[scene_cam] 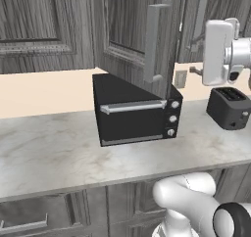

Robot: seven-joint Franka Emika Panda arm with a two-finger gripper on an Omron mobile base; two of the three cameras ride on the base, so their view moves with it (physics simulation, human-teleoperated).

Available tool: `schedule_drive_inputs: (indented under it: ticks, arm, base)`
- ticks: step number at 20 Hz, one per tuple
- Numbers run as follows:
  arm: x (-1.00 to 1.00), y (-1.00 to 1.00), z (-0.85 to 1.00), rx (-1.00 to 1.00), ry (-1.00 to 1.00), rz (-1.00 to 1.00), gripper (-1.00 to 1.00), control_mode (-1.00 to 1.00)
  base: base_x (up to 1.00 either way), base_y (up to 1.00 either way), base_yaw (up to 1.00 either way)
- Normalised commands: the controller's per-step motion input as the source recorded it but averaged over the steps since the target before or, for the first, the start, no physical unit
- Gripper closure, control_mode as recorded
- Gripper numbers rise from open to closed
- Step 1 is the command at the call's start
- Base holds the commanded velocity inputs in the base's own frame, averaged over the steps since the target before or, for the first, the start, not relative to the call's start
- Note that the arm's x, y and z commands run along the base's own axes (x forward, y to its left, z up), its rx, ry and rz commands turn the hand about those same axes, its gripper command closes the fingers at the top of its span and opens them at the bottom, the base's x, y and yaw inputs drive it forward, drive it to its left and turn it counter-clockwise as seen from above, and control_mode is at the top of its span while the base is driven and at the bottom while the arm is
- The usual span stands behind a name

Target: Move the bowls from the cabinet to the plates on the dining table.

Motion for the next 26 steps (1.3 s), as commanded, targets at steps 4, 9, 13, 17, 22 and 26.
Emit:
schedule_drive_inputs:
  ticks: [4, 9, 13, 17, 22, 26]
  arm:
    - [0.38, 0.04, 0.0, 0.0, 0.0, 0.0, -1.0, -1.0]
    - [0.37, 0.2, 0.0, 0.0, 0.0, 0.0, -1.0, -1.0]
    - [0.16, 0.51, 0.0, 0.0, 0.0, 0.0, -1.0, -1.0]
    - [0.24, 0.56, 0.0, 0.0, 0.0, 0.02, -1.0, -1.0]
    - [0.11, 0.53, 0.0, 0.0, 0.0, 0.06, -1.0, -1.0]
    - [0.0, 0.7, 0.0, 0.0, 0.02, 0.13, -1.0, -1.0]
  base:
    - [0.0, 0.0, 0.0]
    - [0.0, 0.0, 0.0]
    - [0.0, 0.0, 0.0]
    - [0.0, 0.0, 0.0]
    - [0.0, 0.0, 0.0]
    - [0.0, 0.0, 0.0]
